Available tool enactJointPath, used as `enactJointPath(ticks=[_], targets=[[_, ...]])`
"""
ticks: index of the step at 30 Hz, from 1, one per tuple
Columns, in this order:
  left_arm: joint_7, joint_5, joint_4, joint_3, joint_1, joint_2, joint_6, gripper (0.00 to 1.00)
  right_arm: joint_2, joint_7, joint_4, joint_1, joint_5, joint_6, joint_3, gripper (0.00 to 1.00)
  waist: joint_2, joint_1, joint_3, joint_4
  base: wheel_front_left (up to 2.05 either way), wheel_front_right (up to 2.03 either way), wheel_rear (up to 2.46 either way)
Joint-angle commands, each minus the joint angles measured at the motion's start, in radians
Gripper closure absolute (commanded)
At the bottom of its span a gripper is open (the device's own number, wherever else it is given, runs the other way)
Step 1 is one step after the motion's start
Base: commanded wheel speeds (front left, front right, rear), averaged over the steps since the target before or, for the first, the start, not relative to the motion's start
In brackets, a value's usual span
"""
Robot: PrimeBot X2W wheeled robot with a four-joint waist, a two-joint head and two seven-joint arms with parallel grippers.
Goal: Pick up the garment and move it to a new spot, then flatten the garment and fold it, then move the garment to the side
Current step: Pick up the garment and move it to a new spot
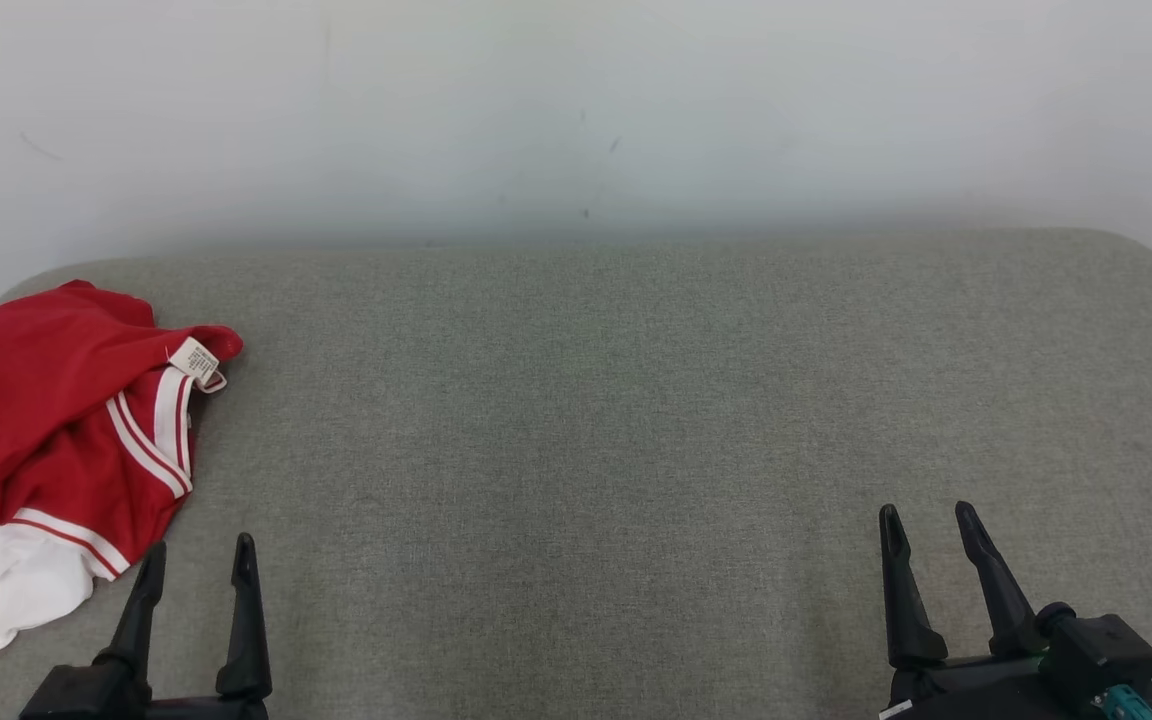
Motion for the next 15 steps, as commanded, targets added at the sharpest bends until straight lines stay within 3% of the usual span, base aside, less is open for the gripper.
enactJointPath(ticks=[1, 15], targets=[[-0.009, 0.022, 0.002, 0.000, 0.010, 0.001, -0.004, 0.00, -0.003, -0.009, -0.002, 0.007, -0.017, -0.002, -0.002, 0.00, 0.0000, -0.0001, -0.001, 0.000, 0.00, 0.00, 0.00], [-0.017, 0.000, 0.056, 0.002, 0.002, 0.007, -0.034, 0.00, -0.003, -0.019, 0.024, 0.026, -0.020, -0.002, -0.011, 0.00, 0.0000, -0.0001, -0.014, -0.002, 0.00, 0.00, 0.00]])
